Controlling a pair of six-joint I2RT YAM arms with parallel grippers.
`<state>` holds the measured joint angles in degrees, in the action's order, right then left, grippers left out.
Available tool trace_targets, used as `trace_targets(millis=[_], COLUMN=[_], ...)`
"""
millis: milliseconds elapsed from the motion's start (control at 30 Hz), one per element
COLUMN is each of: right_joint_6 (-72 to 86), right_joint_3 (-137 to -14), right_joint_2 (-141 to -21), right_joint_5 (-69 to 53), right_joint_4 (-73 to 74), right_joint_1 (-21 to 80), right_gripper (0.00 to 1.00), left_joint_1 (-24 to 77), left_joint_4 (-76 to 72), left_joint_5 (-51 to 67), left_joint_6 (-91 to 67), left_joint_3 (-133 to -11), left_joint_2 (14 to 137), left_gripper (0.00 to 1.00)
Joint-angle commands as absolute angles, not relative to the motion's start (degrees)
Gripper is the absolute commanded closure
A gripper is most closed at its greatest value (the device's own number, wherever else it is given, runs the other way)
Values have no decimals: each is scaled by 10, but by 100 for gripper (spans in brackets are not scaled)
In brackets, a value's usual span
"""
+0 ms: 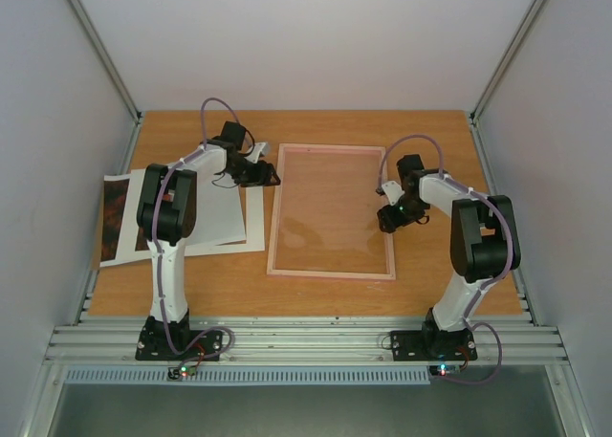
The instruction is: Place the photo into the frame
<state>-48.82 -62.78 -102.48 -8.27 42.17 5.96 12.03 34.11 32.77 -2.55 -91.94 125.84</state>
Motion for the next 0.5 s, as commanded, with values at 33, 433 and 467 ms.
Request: trace_targets(millis=[33, 433, 467], right_joint_6=[-504, -486, -481], right_joint_3=[-614, -666, -673], right_joint_2=[-1028, -988, -984], right_joint_5=[-44, -134, -150], right_joint_4=[395, 468, 470], right_joint_1=[73, 66, 61], right_gripper=[31, 30, 30], left_joint_1=[120, 120, 120], left_joint_4=[348, 344, 344], left_joint_5=[318, 321, 319], left_joint_6=[-22, -7, -3], left_joint_3=[-917, -909, -906], left_joint_2=[1265, 1234, 1226], left_gripper=[36, 36, 36])
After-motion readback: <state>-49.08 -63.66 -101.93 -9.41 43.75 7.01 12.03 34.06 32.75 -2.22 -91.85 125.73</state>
